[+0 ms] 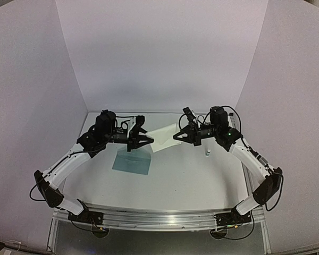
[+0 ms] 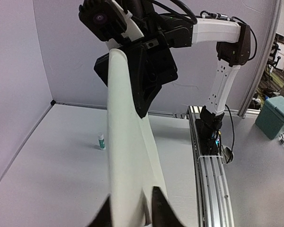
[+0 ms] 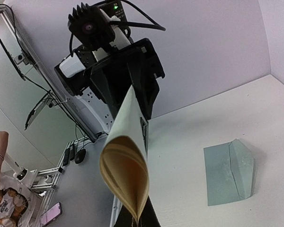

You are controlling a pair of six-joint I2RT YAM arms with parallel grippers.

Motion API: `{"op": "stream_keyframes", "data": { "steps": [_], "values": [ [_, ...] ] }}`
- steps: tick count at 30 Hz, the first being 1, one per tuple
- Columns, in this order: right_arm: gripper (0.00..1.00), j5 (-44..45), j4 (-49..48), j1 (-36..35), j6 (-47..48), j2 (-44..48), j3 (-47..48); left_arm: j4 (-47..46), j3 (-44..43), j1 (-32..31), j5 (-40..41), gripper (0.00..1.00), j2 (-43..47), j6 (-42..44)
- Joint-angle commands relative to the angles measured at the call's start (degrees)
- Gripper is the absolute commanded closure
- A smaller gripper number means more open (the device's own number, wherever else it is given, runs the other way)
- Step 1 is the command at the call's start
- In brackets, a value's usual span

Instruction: Place the letter into the envelope and seal it

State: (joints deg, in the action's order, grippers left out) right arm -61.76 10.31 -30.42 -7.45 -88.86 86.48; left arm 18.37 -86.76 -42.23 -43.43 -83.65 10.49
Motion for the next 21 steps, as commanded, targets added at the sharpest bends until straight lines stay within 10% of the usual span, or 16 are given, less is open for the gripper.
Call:
{"op": "stream_keyframes", "data": {
  "steps": [1,8,13,21],
  "values": [
    [1.0,3.4,-1.3,-0.5,-1.8,0.8,1.4,-2.8,-1.0,1.5,0.5,0.53,0.1,-4.5],
    [1.0,9.9,-8.6,-0.4,-7.2,4.5,-1.5,-6.7,1.2,5.4,-2.4,0.26,1.0,-11.9],
    [1.0,13.8,-29.6,-0.5,-17.3,7.1,-8.7,-13.9,4.9,5.3,-6.0,0.24,2.1,-18.5],
    [1.0,10.6,-34.7,-0.5,-22.6,3.5,-5.9,-24.6,7.3,5.2,-6.1,0.23,1.3,-25.4]
  ]
}}
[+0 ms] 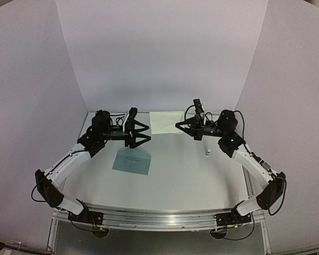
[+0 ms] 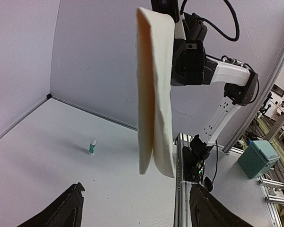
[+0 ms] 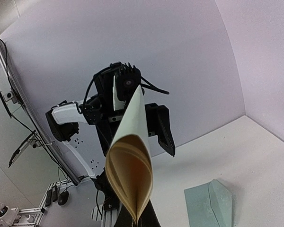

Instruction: Place the letter into the envelope and seal it

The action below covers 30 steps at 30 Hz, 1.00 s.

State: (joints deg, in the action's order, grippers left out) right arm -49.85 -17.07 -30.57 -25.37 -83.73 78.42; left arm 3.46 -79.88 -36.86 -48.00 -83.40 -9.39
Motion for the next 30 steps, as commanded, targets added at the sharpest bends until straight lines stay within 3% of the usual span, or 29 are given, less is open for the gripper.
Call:
{"op": "stream_keyframes", "data": {
  "steps": [1,8,12,23,30],
  "values": [
    [1.0,-1.6,-7.6,-0.3,-5.0,-1.9,2.4,-10.9,0.5,-0.1,-1.8,0.23,1.1,-6.1],
    [1.0,-2.6,-8.5,-0.4,-5.0,-2.7,2.4,-16.8,0.1,-0.9,-3.5,0.2,-0.4,-9.6],
    [1.0,-3.8,-10.1,-0.4,-6.1,-3.5,2.9,-15.7,-0.2,-1.1,-2.3,0.24,-1.9,-9.6],
    [1.0,-5.0,-11.7,-0.5,-7.1,-4.4,2.5,-17.6,-1.7,-1.1,-3.1,0.75,-3.8,-11.3],
    [1.0,-5.4,-11.7,-0.5,-7.0,-4.4,2.0,-18.1,-1.4,-1.1,-3.9,0.99,-3.5,-11.7]
  ]
}}
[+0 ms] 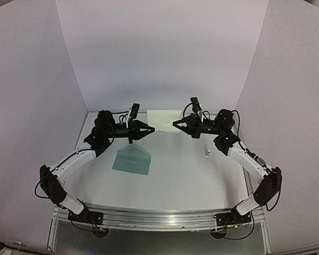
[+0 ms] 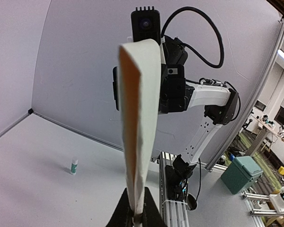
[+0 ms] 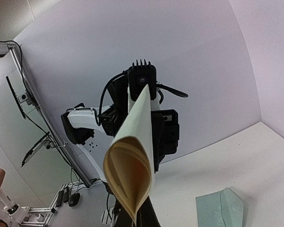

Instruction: Place the letter into the envelope and seal it

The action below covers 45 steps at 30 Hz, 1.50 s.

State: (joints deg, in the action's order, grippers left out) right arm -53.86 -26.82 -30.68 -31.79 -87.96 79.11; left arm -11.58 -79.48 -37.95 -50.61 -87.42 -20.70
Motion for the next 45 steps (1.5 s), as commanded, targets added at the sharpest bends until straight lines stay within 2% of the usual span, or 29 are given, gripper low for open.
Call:
{"op": "stream_keyframes", "data": {
  "steps": [1,4,5,7,9,12,16,20,25,30,33,38,42,45],
  "values": [
    [1.0,-1.3,-1.9,-0.4,-0.5,-0.2,1.1,-3.1,-1.8,0.0,-1.4,1.0,0.6,-0.2],
    [0.99,-1.5,-1.9,-0.4,-0.2,0.1,0.5,-2.2,-1.6,0.0,-1.6,1.0,0.9,0.7],
    [0.96,-1.4,-1.8,-0.4,-0.1,0.2,0.2,-1.5,-1.6,0.0,-1.6,1.0,1.0,1.4],
    [0.66,-1.0,-1.4,-0.3,-0.1,0.8,-0.3,1.0,-1.6,0.0,-1.8,1.0,1.4,3.8],
    [0.44,-0.7,0.8,-0.3,1.8,2.0,-0.7,6.0,-1.9,0.0,-1.5,1.0,2.0,9.6],
    [0.28,3.5,13.9,-0.3,12.2,5.3,0.4,19.1,-2.9,0.0,0.9,1.0,2.7,26.8],
    [0.22,12.5,34.5,-0.3,27.0,8.7,2.6,37.4,-4.2,0.0,4.8,1.0,3.3,49.2],
    [0.22,13.1,46.0,-0.9,35.1,8.1,4.9,45.6,-6.1,0.0,5.7,1.0,2.8,56.6],
    [0.22,12.4,49.7,-6.1,43.1,5.3,7.3,52.6,-8.8,-0.7,6.1,1.0,0.9,61.9],
    [0.23,14.6,54.5,-9.0,45.9,1.1,11.2,55.2,-9.6,-1.9,7.8,1.0,0.2,64.7],
    [0.26,13.9,55.1,-10.2,45.7,-1.3,12.6,55.5,-9.6,-2.1,7.7,1.0,0.1,65.2],
    [0.4,13.0,55.4,-11.0,45.6,-3.7,14.2,55.7,-9.6,-2.5,7.8,1.0,0.0,66.2],
    [0.41,11.8,55.9,-11.3,45.1,-4.7,14.8,55.6,-9.7,-2.7,8.2,1.0,-0.1,66.2],
    [0.48,12.7,56.7,-11.9,45.2,-5.3,14.8,55.6,-9.6,-2.7,8.4,1.0,0.0,66.1]
  ]
}}
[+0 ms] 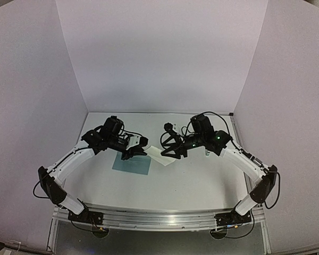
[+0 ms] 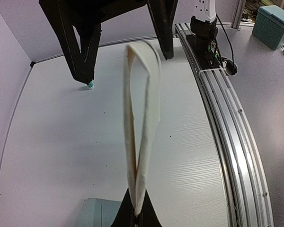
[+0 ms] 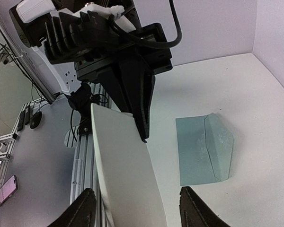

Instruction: Place the letter into the envelope and seal it

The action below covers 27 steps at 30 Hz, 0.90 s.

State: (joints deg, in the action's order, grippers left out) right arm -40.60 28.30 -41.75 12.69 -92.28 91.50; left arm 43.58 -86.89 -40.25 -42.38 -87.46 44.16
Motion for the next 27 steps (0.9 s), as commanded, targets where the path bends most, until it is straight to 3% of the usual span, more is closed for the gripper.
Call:
{"op": "stream_keyframes", "data": {
  "steps": [1,8,16,18,21,24,27],
  "values": [
    [0.49,-0.1,2.0,-1.0,0.9,-1.3,2.5,0.4,-2.2,-0.4,0.2,1.0,0.1,1.2],
    [0.67,6.1,8.6,-3.5,4.9,-3.4,5.3,0.4,-2.5,-0.4,0.9,1.0,0.0,0.7],
    [0.86,6.8,9.8,-3.6,5.4,-2.8,6.0,0.6,-2.1,-0.4,0.3,1.0,0.1,1.1],
    [0.92,7.2,9.8,-3.7,5.0,-2.9,6.1,0.5,-2.1,-0.4,0.1,0.96,0.2,1.0],
    [1.0,8.5,9.6,-3.7,3.9,-3.2,6.5,-1.7,-1.7,-0.3,-0.2,0.7,0.6,-1.8],
    [1.0,11.6,9.1,-3.7,3.2,-2.6,6.6,-4.6,-1.1,0.2,-0.4,0.36,1.5,-5.8],
    [1.0,15.0,7.2,-3.7,2.1,-1.1,6.2,-9.0,0.5,2.0,-1.3,0.16,3.1,-11.8]
  ]
}}
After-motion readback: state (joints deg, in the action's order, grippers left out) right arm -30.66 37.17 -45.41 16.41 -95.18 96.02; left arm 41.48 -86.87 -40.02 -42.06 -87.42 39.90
